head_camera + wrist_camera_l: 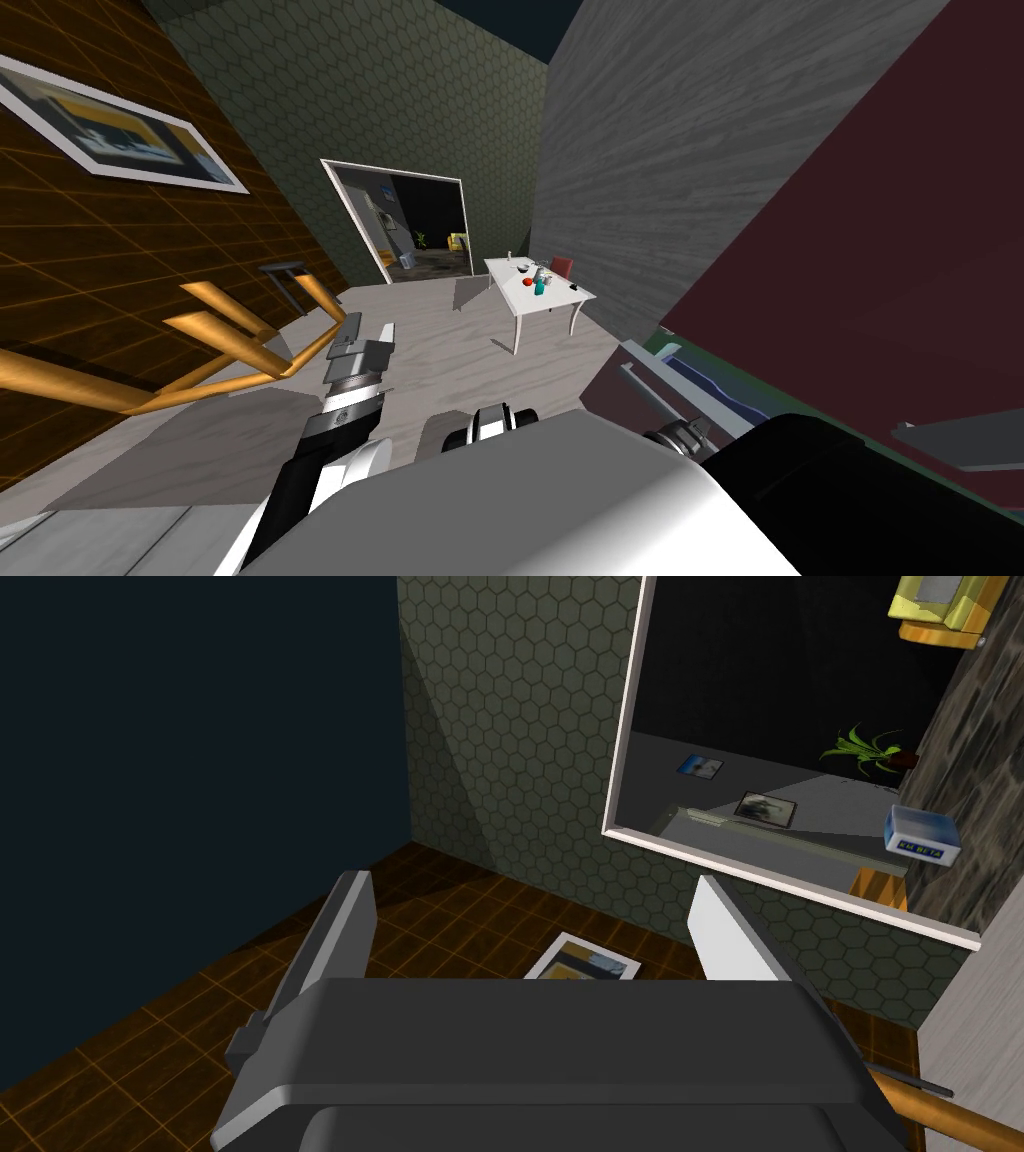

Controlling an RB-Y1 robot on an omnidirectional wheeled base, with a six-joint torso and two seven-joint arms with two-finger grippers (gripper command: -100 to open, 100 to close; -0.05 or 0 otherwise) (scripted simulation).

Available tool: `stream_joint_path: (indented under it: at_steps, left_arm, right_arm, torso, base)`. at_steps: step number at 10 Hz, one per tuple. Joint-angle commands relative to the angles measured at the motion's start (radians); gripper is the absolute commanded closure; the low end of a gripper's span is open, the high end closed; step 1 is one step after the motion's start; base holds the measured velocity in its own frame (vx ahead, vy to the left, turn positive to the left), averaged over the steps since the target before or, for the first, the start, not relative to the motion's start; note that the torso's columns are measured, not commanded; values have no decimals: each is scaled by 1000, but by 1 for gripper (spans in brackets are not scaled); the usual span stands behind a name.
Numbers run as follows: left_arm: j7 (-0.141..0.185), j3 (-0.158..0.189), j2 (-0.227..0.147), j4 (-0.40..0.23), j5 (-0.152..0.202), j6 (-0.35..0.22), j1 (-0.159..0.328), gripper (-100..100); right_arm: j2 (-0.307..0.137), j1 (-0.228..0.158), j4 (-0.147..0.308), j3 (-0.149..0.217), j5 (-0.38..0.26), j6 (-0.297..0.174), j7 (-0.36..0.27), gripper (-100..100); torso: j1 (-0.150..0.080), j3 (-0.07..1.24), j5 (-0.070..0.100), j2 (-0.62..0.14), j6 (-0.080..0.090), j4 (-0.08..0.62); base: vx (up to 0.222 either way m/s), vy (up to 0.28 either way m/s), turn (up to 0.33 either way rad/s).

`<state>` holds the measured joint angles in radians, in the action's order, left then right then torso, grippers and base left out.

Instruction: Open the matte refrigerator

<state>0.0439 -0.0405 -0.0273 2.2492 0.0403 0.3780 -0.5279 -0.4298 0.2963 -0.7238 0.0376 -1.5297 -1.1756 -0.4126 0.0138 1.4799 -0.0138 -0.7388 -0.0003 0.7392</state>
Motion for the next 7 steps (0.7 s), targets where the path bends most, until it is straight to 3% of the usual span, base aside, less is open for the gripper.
stream_joint_path:
  at_steps: [1,2,7]
  left_arm:
    - [0,0,0,0,0,0,0,0]
    - [0,0,0,0,0,0,0,0]
    - [0,0,0,0,0,0,0,0]
  right_arm:
    - [-17,9,-24,7,13,18,-17,-100]
    - [-15,10,-26,6,16,26,-22,0]
    - [2,12,-21,-1,20,42,-21,0]
  torso:
    - [4,0,-3,0,-1,1]
    - [2,0,-1,0,0,0]
    - [-7,-2,7,0,0,-1]
  base:
    - [-4,33,-7]
    - [0,0,0]
    - [0,0,0]
